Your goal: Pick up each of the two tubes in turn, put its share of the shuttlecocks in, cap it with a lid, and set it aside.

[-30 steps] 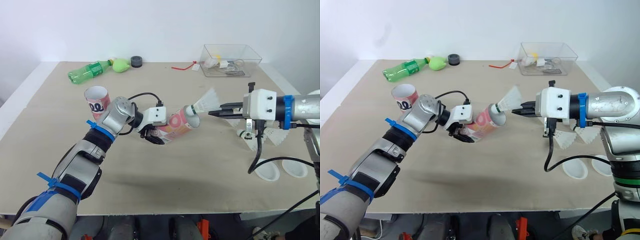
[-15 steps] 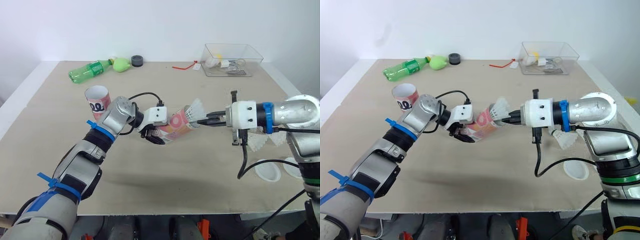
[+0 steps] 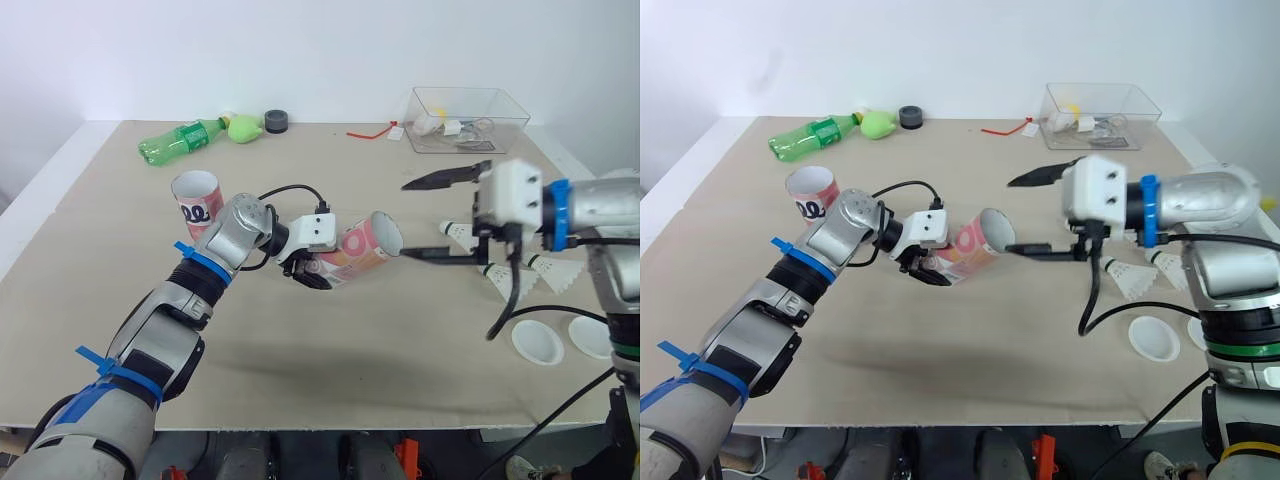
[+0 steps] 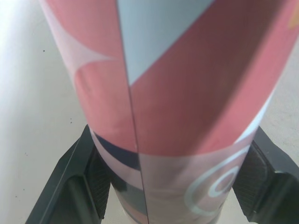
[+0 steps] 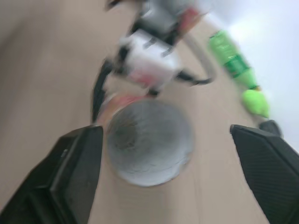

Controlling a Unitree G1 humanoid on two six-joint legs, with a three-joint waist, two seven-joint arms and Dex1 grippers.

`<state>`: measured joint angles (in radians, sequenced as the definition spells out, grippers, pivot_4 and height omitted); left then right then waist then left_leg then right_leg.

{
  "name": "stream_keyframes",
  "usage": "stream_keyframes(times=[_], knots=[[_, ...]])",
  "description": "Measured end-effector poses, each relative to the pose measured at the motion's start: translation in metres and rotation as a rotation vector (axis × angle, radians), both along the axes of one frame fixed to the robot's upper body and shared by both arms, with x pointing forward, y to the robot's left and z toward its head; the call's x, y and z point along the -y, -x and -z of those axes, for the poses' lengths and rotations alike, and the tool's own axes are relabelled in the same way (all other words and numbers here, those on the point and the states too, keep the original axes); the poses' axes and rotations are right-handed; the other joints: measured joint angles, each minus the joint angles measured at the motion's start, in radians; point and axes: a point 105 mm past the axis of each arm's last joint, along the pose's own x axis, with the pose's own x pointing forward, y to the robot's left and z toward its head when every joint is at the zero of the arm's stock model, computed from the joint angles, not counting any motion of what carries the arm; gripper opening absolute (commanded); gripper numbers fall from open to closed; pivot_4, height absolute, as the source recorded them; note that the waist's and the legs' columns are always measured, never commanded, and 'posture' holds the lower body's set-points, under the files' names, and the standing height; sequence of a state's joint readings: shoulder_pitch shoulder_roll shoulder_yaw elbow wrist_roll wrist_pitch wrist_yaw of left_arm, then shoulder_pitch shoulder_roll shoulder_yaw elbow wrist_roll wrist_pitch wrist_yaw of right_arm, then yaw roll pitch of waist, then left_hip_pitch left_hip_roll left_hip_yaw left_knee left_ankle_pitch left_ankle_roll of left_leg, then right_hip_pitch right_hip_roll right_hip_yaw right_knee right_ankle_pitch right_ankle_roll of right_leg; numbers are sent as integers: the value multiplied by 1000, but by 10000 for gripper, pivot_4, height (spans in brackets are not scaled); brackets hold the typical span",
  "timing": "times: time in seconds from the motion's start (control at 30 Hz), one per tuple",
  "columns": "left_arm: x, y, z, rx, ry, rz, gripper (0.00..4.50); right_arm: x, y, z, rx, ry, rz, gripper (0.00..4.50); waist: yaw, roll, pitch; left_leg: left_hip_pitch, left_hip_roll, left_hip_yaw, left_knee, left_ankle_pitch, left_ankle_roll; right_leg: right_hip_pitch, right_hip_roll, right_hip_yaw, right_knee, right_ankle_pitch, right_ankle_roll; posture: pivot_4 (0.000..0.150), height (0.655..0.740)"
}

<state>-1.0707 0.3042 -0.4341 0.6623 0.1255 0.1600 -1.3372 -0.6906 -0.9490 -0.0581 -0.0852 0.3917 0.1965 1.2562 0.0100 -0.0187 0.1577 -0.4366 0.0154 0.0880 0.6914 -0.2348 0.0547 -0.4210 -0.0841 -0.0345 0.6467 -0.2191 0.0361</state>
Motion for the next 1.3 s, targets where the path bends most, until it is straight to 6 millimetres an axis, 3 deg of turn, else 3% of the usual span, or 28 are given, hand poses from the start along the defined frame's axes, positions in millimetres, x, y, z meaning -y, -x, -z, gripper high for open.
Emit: stream_keyframes(times=[0.03,0.1,0.17,0.27,0.37,0.43,0.77,1.3], knots=[[1,1,1,1,3,3,29946,20,-1,-4,-41,-55,99,44425,2,-1,0,-1,0,0,0,0,0,0,-1,-1,0,0,-1,1500,7400],[0,1,0,0,3,2,29946,39,-1,-3,-90,-124,186,44425,1,-1,0,-1,0,0,0,0,0,0,-3,0,-1,0,-1,1500,7400],[0,1,1,0,3,1,29946,65,-3,11,-182,-207,319,44425,1,-2,-1,0,0,0,0,0,0,0,-4,0,-1,0,-1,1500,7400],[1,1,1,3,5,5,29946,113,1,55,-332,-277,597,44425,3,-2,-1,0,0,0,0,0,0,0,-4,-1,0,0,-1,1500,7400],[-1,1,1,2,0,2,29946,141,12,90,-448,-361,786,44425,3,0,-2,0,-1,0,0,0,0,0,-1,0,0,0,0,1500,7400],[-3,0,1,4,-5,-2,29946,146,18,103,-498,-436,852,44425,0,2,-3,0,-1,1,0,0,0,0,0,1,0,0,1,1500,7400],[1,1,2,10,-8,5,29946,155,35,127,-557,-538,970,44425,0,4,-4,0,-2,0,0,1,2,1,1,4,-1,-2,5,1500,7400],[2,3,2,11,-6,3,29946,148,10,149,-583,-574,971,44425,-1,3,-4,0,-2,-1,-1,1,2,1,4,6,-1,-1,6,1500,7400]])
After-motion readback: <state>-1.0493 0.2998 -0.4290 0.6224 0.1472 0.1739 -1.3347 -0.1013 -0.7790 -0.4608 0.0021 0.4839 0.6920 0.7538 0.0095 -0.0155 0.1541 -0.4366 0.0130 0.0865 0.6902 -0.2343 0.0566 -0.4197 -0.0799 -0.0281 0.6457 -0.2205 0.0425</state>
